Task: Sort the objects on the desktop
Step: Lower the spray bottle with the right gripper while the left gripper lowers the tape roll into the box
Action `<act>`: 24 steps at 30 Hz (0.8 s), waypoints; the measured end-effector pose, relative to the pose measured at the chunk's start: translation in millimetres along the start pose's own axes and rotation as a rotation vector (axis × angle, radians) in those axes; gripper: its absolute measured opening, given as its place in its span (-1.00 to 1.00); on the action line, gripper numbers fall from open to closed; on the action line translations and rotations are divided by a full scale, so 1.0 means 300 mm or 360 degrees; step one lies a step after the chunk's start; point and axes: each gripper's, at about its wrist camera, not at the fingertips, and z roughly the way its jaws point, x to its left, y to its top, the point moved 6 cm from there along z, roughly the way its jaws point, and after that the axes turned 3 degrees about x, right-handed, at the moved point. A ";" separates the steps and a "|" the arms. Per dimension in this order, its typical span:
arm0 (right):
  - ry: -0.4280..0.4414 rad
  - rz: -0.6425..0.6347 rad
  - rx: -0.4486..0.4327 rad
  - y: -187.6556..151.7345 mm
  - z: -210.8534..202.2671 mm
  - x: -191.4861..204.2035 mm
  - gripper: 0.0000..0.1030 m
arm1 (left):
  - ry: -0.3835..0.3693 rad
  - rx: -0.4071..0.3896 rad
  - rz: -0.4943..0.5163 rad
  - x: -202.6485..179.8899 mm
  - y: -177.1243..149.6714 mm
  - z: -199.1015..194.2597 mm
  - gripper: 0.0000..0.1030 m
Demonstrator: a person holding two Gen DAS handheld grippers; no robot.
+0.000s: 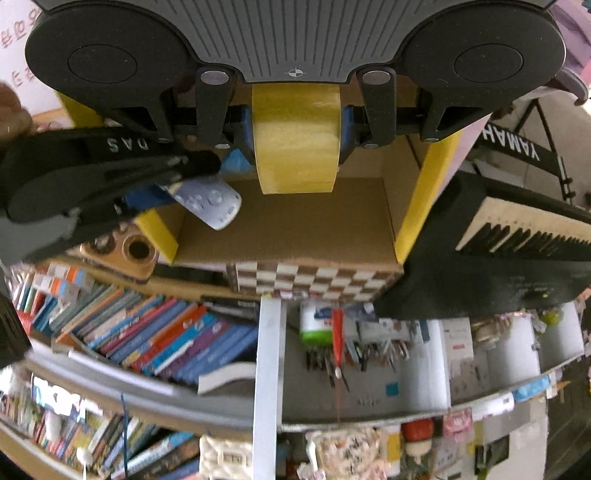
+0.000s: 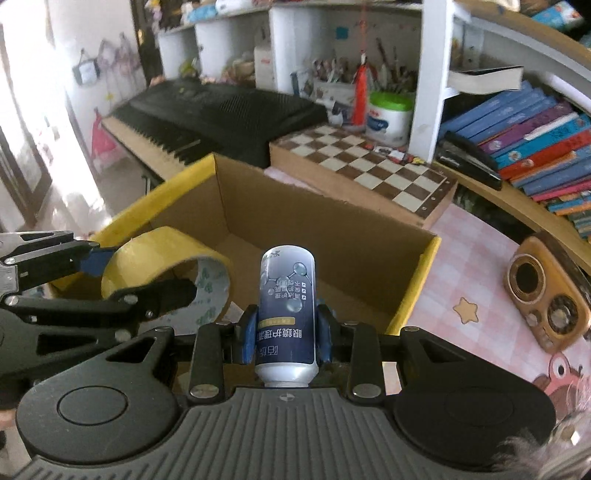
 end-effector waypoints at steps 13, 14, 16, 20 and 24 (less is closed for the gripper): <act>-0.0056 -0.0169 0.0095 0.044 0.105 -0.041 -0.41 | 0.0019 0.0123 0.0017 -0.004 -0.040 0.063 -0.23; -0.0060 -0.0173 0.0093 0.046 0.106 -0.043 -0.41 | 0.0023 0.0125 0.0016 -0.002 -0.040 0.064 -0.23; -0.0066 -0.0183 0.0086 0.050 0.108 -0.043 -0.41 | 0.0034 0.0129 0.0014 0.001 -0.038 0.069 -0.23; -0.0072 -0.0281 0.0034 0.066 0.100 -0.016 -0.41 | 0.0071 0.0154 0.0005 0.016 -0.037 0.084 -0.23; -0.0041 -0.0399 0.0034 0.085 0.117 0.034 -0.41 | 0.0094 0.0174 0.0006 0.026 -0.034 0.096 -0.23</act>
